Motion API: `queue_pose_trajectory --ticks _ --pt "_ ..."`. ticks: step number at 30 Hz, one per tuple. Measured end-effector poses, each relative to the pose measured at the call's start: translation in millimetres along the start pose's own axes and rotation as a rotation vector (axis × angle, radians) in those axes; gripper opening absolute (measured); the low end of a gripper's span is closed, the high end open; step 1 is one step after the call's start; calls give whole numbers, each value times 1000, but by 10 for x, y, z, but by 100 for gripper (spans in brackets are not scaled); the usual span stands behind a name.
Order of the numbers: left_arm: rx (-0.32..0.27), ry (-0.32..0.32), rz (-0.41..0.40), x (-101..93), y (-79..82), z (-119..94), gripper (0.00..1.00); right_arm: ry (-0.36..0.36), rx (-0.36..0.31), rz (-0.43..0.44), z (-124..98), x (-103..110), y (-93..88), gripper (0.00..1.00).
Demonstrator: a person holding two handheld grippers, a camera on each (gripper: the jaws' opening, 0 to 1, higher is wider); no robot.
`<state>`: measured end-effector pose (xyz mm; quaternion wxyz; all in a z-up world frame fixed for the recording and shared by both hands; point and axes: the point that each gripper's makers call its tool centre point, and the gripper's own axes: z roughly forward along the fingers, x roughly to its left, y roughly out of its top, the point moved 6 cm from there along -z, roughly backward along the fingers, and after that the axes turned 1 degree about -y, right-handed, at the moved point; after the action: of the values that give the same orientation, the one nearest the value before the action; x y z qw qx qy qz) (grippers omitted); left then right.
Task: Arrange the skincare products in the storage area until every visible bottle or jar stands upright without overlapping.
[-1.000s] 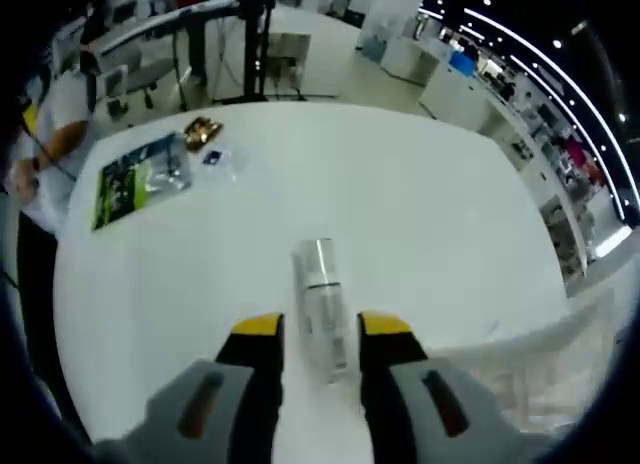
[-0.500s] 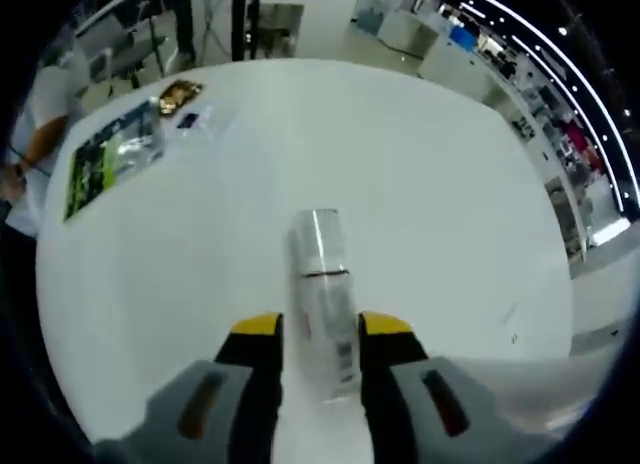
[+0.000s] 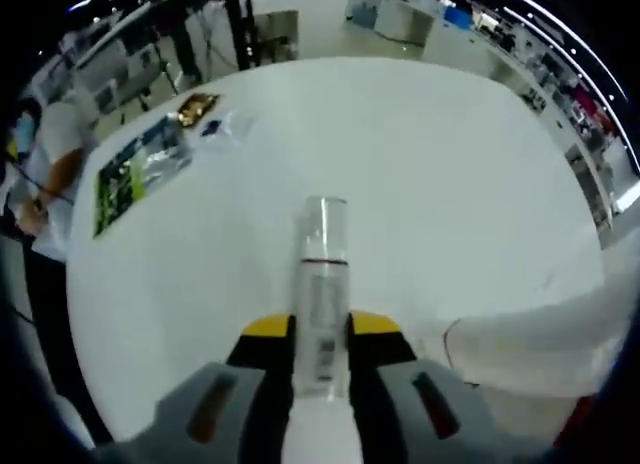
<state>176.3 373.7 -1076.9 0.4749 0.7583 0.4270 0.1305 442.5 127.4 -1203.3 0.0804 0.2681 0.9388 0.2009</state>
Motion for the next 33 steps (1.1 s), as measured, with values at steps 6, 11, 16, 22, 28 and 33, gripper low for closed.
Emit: queue_pose_trajectory --ticks 6,11,16,22,28,33 --pt "-44 -16 -40 45 79 24 37 30 -117 76 -181 171 5 17" --pt "-84 -41 -86 80 138 84 37 57 -248 80 -403 385 55 17" --pt "-118 -65 -107 127 229 164 38 102 -351 135 -616 649 76 17" --pt "-156 -108 -143 149 350 277 38 188 -497 230 -881 949 149 17" --pt "-193 -151 -182 152 433 434 38 355 -716 377 -1322 1161 304 17" --pt "-203 -222 -210 98 527 593 39 506 -852 496 -1571 1242 390 18"
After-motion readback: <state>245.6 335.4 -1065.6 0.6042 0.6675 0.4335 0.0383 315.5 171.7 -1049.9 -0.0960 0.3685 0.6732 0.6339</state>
